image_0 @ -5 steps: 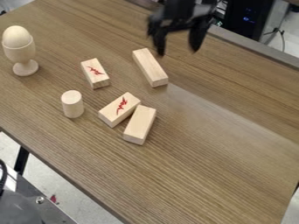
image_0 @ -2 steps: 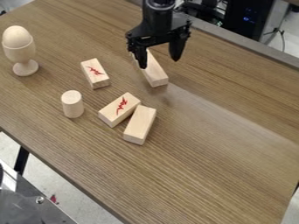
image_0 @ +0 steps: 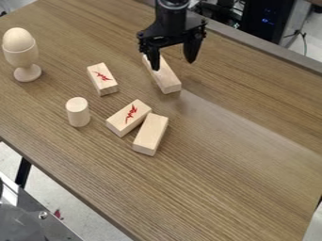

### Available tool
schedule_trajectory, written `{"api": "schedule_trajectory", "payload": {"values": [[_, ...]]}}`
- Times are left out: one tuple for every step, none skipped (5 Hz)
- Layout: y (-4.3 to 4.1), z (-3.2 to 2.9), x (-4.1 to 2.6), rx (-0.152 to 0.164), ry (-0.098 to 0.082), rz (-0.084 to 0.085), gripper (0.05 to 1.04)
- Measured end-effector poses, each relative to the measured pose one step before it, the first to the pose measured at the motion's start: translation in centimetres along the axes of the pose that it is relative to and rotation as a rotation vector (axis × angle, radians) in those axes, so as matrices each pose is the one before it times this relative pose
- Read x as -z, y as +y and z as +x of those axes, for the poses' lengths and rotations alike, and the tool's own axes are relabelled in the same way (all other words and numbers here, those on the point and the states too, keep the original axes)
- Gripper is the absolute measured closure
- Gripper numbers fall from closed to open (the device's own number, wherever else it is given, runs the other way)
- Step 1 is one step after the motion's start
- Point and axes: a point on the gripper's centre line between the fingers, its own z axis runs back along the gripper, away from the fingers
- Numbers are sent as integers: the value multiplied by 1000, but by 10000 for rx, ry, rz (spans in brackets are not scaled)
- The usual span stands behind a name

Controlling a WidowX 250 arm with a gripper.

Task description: Move the topmost rectangular block to the right

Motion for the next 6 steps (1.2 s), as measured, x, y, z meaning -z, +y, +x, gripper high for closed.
{"api": "schedule_trajectory", "payload": {"values": [[125, 83, 398, 115, 53, 118, 83], [652, 17, 729, 372, 161, 298, 83], [245, 10, 126, -17, 78, 19, 83], [175, -19, 174, -61, 26, 1, 83], [141, -147, 740, -32, 113, 105, 83], [90, -112, 941, 64, 120, 200, 83]]}}
